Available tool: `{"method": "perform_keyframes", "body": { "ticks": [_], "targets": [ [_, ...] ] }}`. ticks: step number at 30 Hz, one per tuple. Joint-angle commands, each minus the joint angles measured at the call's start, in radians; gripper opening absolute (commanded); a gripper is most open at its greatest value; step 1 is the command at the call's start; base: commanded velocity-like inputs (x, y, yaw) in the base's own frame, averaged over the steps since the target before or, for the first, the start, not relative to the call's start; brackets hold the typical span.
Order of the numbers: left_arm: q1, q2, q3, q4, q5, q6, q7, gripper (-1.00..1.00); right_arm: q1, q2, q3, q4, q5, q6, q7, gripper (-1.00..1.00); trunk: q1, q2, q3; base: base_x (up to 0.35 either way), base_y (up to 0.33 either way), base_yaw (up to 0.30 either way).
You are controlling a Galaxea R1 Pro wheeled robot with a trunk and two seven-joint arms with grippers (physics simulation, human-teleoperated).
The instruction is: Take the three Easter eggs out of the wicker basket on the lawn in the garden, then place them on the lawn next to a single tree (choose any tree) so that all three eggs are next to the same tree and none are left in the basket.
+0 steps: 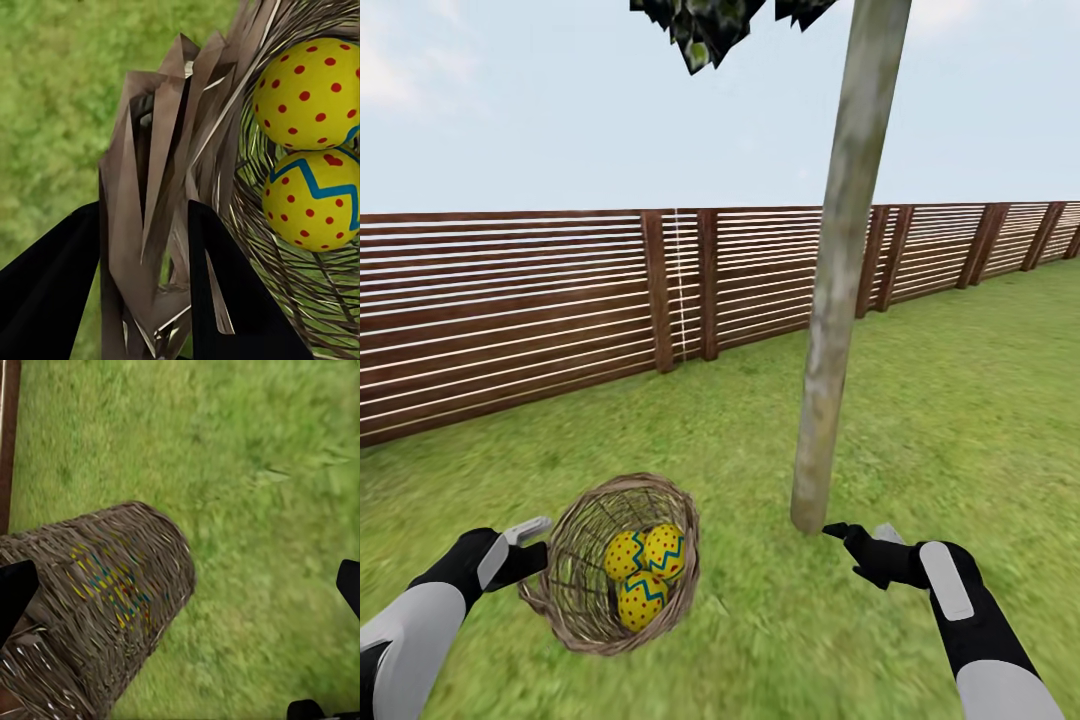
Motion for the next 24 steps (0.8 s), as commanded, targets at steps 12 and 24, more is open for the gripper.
{"method": "perform_keyframes", "body": {
  "ticks": [12, 24],
  "targets": [
    [-0.001, -0.008, 0.007, -0.002, 0.009, 0.005, -0.003, -1.00, 0.004, 0.003, 0.001, -0.001, -0.009, -0.025, -0.007, 1.00, 0.001, -0.002, -0.002, 0.203, -0.019, 0.000],
    [-0.001, -0.011, 0.009, 0.000, 0.008, -0.036, 0.090, -1.00, 0.004, 0.014, 0.149, -0.007, -0.007, -0.023, -0.007, 1.00, 0.001, -0.002, -0.001, 0.222, 0.087, -0.035]
  ]
}}
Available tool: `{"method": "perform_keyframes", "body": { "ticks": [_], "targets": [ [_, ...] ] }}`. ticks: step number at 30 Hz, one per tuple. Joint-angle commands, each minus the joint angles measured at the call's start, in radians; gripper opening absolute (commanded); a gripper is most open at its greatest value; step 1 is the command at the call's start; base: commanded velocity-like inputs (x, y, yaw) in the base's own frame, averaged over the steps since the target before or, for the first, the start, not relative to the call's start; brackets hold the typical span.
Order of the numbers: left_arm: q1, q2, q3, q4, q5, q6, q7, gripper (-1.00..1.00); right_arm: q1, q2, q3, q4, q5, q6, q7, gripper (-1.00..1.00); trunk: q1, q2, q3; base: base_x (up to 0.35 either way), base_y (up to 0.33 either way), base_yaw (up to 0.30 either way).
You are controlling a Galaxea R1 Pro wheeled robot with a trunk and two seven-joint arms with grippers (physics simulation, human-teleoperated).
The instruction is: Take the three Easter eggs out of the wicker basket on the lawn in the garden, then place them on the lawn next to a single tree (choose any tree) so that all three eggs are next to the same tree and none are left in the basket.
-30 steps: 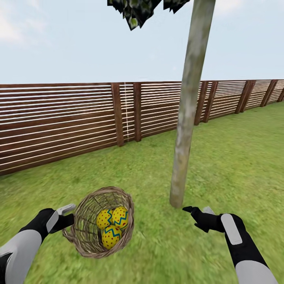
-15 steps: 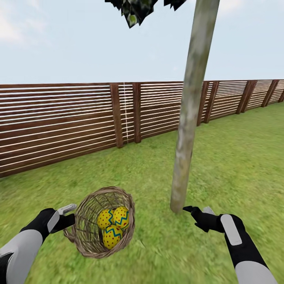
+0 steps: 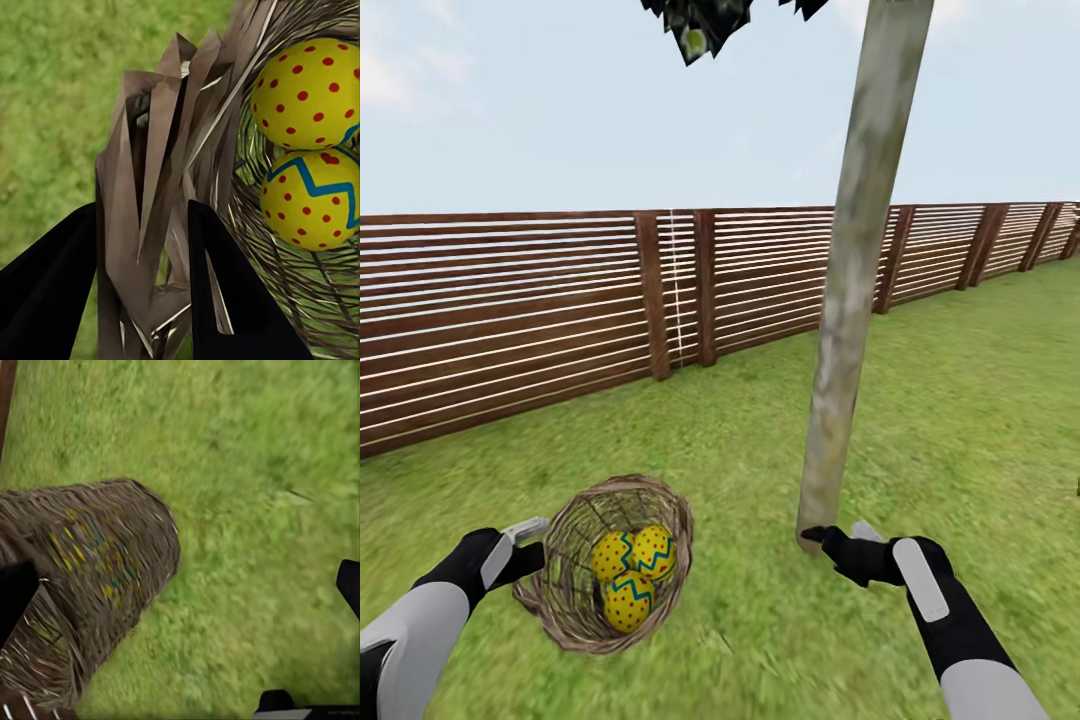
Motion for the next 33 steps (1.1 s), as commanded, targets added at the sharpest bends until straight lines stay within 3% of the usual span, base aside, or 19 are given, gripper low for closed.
{"method": "perform_keyframes", "body": {
  "ticks": [1, 5, 9, 12, 15, 18, 21, 23, 27, 30, 33],
  "targets": [
    [-0.001, -0.004, 0.008, -0.002, 0.005, 0.005, 0.001, -1.00, -0.001, 0.000, 0.001, -0.001, -0.009, 0.004, -0.007, 1.00, 0.001, -0.002, -0.002, 0.035, 0.001, -0.109],
    [-0.001, -0.013, 0.008, -0.002, 0.005, 0.004, 0.039, -1.00, -0.001, 0.000, 0.077, -0.003, -0.005, 0.003, -0.007, 1.00, 0.001, -0.002, -0.002, 0.006, 0.000, -0.018],
    [-0.001, -0.014, 0.008, -0.002, 0.006, 0.002, 0.085, -1.00, -0.001, 0.000, 0.125, -0.007, -0.002, 0.003, -0.007, 1.00, 0.001, -0.002, -0.002, 0.000, 0.000, 0.000],
    [-0.001, -0.021, 0.009, -0.003, 0.006, -0.004, 0.088, -1.00, -0.003, -0.002, 0.180, -0.121, 0.000, -0.008, -0.007, 1.00, 0.012, -0.023, -0.011, 0.000, 0.000, 0.000],
    [-0.001, -0.030, 0.009, -0.002, 0.006, -0.040, 0.088, -1.00, -0.001, -0.005, 0.191, -0.242, 0.001, -0.033, 0.021, 1.00, 0.024, -0.044, -0.020, 0.000, 0.000, 0.000],
    [-0.001, -0.034, 0.010, -0.002, 0.006, -0.045, 0.088, -1.00, 0.092, -0.015, 0.193, -0.427, 0.006, -0.057, 0.149, 1.00, 0.035, -0.065, -0.030, 0.000, 0.000, 0.000],
    [-0.001, -0.043, 0.010, -0.002, 0.006, -0.055, 0.088, -1.00, 0.163, -0.018, 0.194, -0.548, 0.007, -0.082, 0.255, 1.00, 0.047, -0.086, -0.039, 0.000, 0.000, 0.000],
    [-0.001, -0.045, 0.010, -0.002, 0.005, -0.061, 0.088, -1.00, 0.173, -0.018, 0.195, -0.563, 0.008, -0.085, 0.307, 1.00, 0.054, -0.100, -0.046, 0.000, 0.000, 0.000],
    [-0.001, -0.048, 0.010, -0.002, 0.005, -0.057, 0.089, -1.00, 0.175, -0.015, 0.201, -0.567, 0.010, -0.086, 0.321, 1.00, 0.070, -0.128, -0.058, 0.000, 0.000, 0.000],
    [-0.001, -0.050, 0.009, -0.002, 0.005, -0.047, 0.090, -1.00, 0.175, -0.016, 0.253, -0.568, 0.011, -0.088, 0.319, 1.00, 0.081, -0.149, -0.067, 0.000, 0.000, 0.000],
    [-0.001, -0.049, 0.008, -0.002, 0.005, -0.040, 0.088, -1.00, 0.175, -0.015, 0.262, -0.568, 0.011, -0.088, 0.318, 1.00, 0.093, -0.170, -0.077, 0.000, 0.000, 0.000]
  ]
}}
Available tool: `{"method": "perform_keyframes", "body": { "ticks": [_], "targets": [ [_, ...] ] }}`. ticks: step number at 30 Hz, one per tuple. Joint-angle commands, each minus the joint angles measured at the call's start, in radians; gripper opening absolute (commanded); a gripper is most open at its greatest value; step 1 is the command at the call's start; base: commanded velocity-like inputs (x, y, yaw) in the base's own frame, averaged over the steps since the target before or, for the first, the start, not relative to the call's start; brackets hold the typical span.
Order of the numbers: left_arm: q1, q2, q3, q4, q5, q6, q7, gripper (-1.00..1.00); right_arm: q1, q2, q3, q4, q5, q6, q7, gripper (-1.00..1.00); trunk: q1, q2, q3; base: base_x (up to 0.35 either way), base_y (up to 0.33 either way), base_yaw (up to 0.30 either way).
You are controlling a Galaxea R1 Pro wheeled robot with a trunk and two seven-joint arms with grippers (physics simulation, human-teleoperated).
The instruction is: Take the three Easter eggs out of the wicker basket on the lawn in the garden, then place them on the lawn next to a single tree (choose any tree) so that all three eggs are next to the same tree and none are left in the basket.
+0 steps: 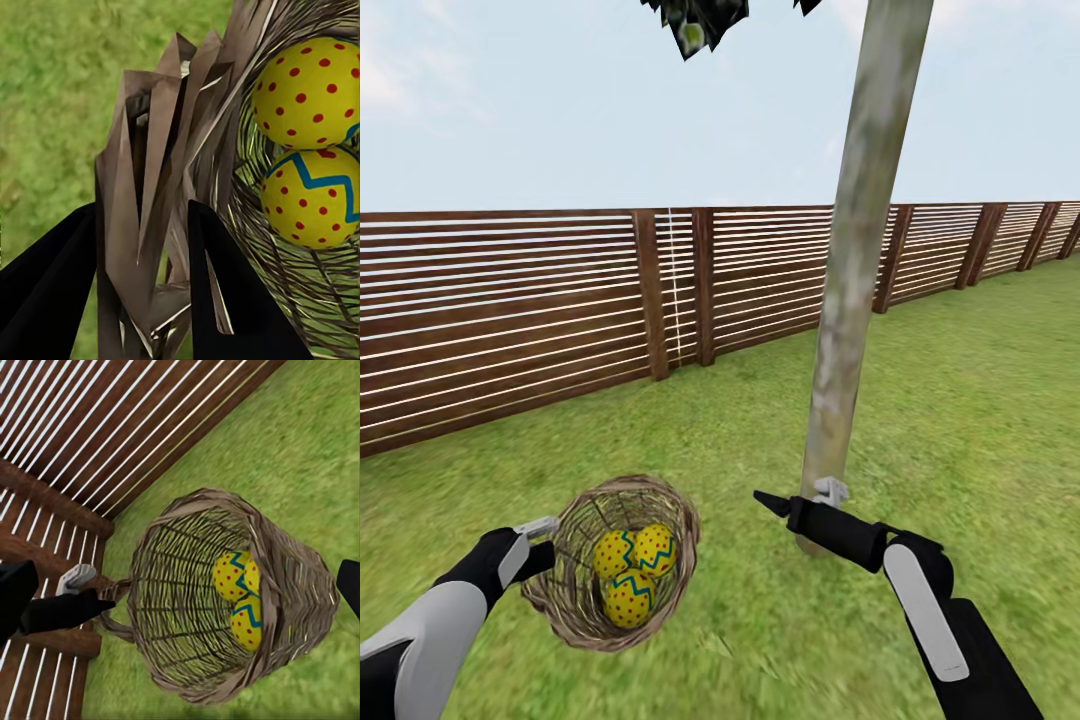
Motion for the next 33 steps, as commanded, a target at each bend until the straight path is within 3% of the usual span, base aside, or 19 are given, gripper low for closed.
{"method": "perform_keyframes", "body": {
  "ticks": [1, 5, 8, 10, 14, 28, 33],
  "targets": [
    [-0.001, -0.001, 0.007, -0.002, 0.004, 0.018, 0.000, -1.00, -0.001, 0.000, 0.001, 0.000, 0.004, 0.003, 0.004, 1.00, 0.004, -0.009, -0.005, 0.000, 0.000, 0.000],
    [-0.001, 0.000, 0.007, -0.003, 0.004, 0.063, 0.000, -1.00, -0.001, 0.001, 0.001, 0.000, 0.004, 0.002, 0.003, 1.00, 0.020, -0.037, -0.017, 0.000, 0.000, 0.000],
    [-0.004, 0.000, 0.008, -0.047, 0.007, 0.174, 0.000, -1.00, -0.001, 0.001, 0.001, 0.000, 0.004, 0.002, 0.001, 1.00, 0.027, -0.051, -0.024, 0.000, 0.000, 0.000],
    [-0.004, 0.000, 0.009, -0.062, 0.011, 0.204, 0.000, -1.00, -0.001, 0.001, 0.001, 0.000, 0.004, 0.002, 0.001, 1.00, 0.027, -0.051, -0.024, 0.000, 0.000, 0.000],
    [-0.004, 0.000, 0.009, -0.072, 0.014, 0.222, -0.001, -1.00, -0.001, 0.001, 0.001, 0.001, 0.004, 0.002, 0.000, 1.00, 0.027, -0.051, -0.024, 0.000, 0.000, 0.000],
    [-0.004, -0.001, 0.009, -0.076, 0.015, 0.228, -0.001, -1.00, 0.000, 0.014, 0.001, 0.014, 0.005, 0.002, -0.007, 1.00, 0.081, -0.149, -0.068, 0.000, 0.000, 0.000],
    [-0.004, -0.025, 0.009, -0.076, 0.014, 0.227, -0.001, -1.00, -0.001, 0.014, 0.000, 0.014, 0.005, 0.000, -0.008, 1.00, 0.100, -0.184, -0.083, 0.000, 0.000, 0.000]
  ]
}}
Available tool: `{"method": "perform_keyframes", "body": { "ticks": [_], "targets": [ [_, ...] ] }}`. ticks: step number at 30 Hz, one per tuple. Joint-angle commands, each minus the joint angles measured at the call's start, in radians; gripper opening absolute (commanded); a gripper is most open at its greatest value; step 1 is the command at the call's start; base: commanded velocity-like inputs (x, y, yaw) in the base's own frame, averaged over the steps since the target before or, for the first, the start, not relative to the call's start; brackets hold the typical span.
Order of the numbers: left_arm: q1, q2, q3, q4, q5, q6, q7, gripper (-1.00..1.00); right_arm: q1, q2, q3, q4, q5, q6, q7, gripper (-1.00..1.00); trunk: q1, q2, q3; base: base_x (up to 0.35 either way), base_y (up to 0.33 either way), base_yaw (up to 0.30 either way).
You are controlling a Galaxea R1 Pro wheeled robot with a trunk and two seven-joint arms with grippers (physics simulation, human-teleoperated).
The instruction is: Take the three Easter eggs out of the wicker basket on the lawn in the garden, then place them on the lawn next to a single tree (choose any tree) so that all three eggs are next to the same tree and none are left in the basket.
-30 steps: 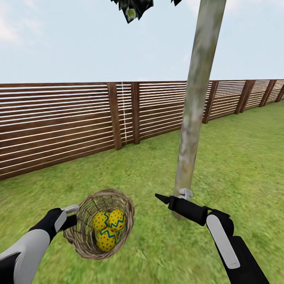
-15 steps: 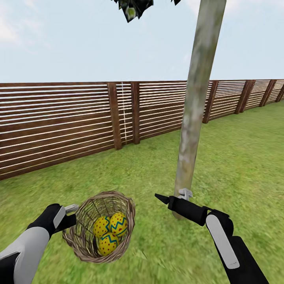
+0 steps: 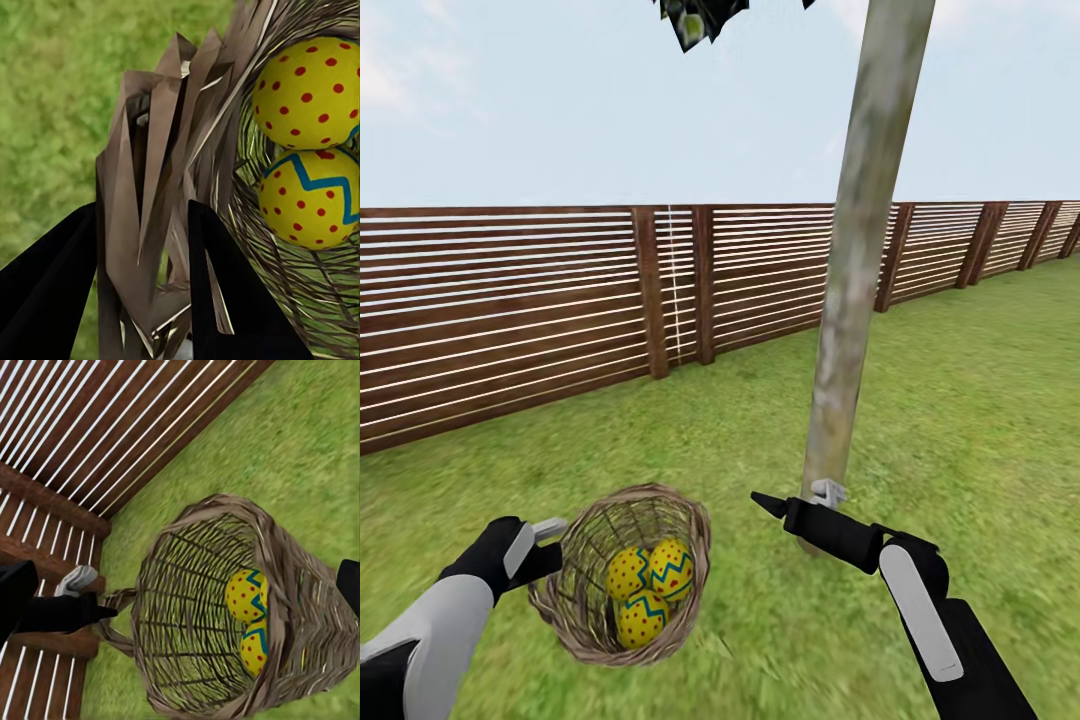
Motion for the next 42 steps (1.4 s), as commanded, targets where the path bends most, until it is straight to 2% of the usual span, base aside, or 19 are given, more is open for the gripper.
{"method": "perform_keyframes", "body": {
  "ticks": [1, 4, 8, 21, 24, 26, 28, 32, 34, 35, 38, 42],
  "targets": [
    [-0.001, -0.003, 0.008, -0.002, 0.002, 0.004, 0.002, -1.00, -0.001, -0.001, 0.000, -0.001, 0.004, 0.003, 0.005, 1.00, 0.004, -0.009, -0.005, 0.000, 0.000, 0.000],
    [-0.001, -0.004, 0.008, -0.002, 0.002, 0.003, 0.002, -1.00, -0.001, -0.001, 0.000, -0.001, 0.004, 0.001, 0.005, 1.00, 0.016, -0.030, -0.014, 0.000, 0.000, 0.000],
    [-0.001, -0.004, 0.008, -0.002, 0.002, 0.002, 0.003, -1.00, -0.001, -0.001, 0.001, -0.001, 0.001, -0.039, 0.009, 1.00, 0.031, -0.058, -0.027, 0.000, 0.000, 0.000],
    [-0.001, -0.006, 0.008, -0.002, 0.001, 0.002, 0.003, -1.00, -0.001, -0.002, -0.002, -0.003, 0.001, -0.040, 0.010, 1.00, 0.081, -0.149, -0.067, 0.000, 0.000, 0.000],
    [-0.001, -0.005, 0.008, -0.002, -0.001, 0.002, 0.003, -1.00, -0.002, -0.013, -0.006, -0.003, 0.001, -0.039, 0.013, 1.00, 0.092, -0.170, -0.077, 0.000, 0.000, 0.000],
    [-0.001, -0.005, 0.008, -0.001, -0.005, 0.002, 0.003, -1.00, -0.001, -0.004, -0.007, -0.003, 0.001, -0.039, 0.010, 1.00, 0.100, -0.184, -0.083, 0.000, 0.000, 0.000],
    [-0.001, -0.005, 0.008, 0.000, -0.007, 0.002, 0.003, -1.00, -0.002, -0.015, -0.015, -0.004, 0.000, -0.039, 0.016, 1.00, 0.108, -0.198, -0.089, 0.000, 0.000, 0.000],
    [-0.001, -0.004, 0.007, 0.001, -0.011, 0.001, 0.006, -1.00, -0.002, -0.012, -0.018, 0.000, 0.002, -0.039, -0.009, 1.00, 0.123, -0.226, -0.102, 0.000, 0.000, 0.000],
    [-0.001, -0.006, 0.006, 0.001, -0.012, 0.001, 0.007, -1.00, -0.002, -0.010, -0.018, 0.001, 0.000, -0.037, -0.062, 1.00, 0.131, -0.240, -0.108, 0.000, 0.000, 0.000],
    [-0.001, -0.006, 0.006, 0.001, -0.012, 0.001, 0.014, -1.00, -0.002, -0.009, -0.018, 0.001, 0.000, -0.036, -0.082, 1.00, 0.134, -0.247, -0.111, 0.000, 0.000, 0.000],
    [-0.001, -0.009, 0.007, 0.001, -0.007, 0.001, 0.088, -1.00, -0.002, -0.005, -0.008, -0.001, 0.001, -0.034, -0.105, 1.00, 0.146, -0.268, -0.121, 0.000, 0.000, 0.000],
    [-0.001, -0.009, 0.008, 0.001, -0.003, 0.000, 0.103, -1.00, -0.002, -0.005, -0.005, -0.002, 0.001, -0.044, -0.103, 1.00, 0.161, -0.296, -0.133, 0.000, 0.000, 0.000]
  ]
}}
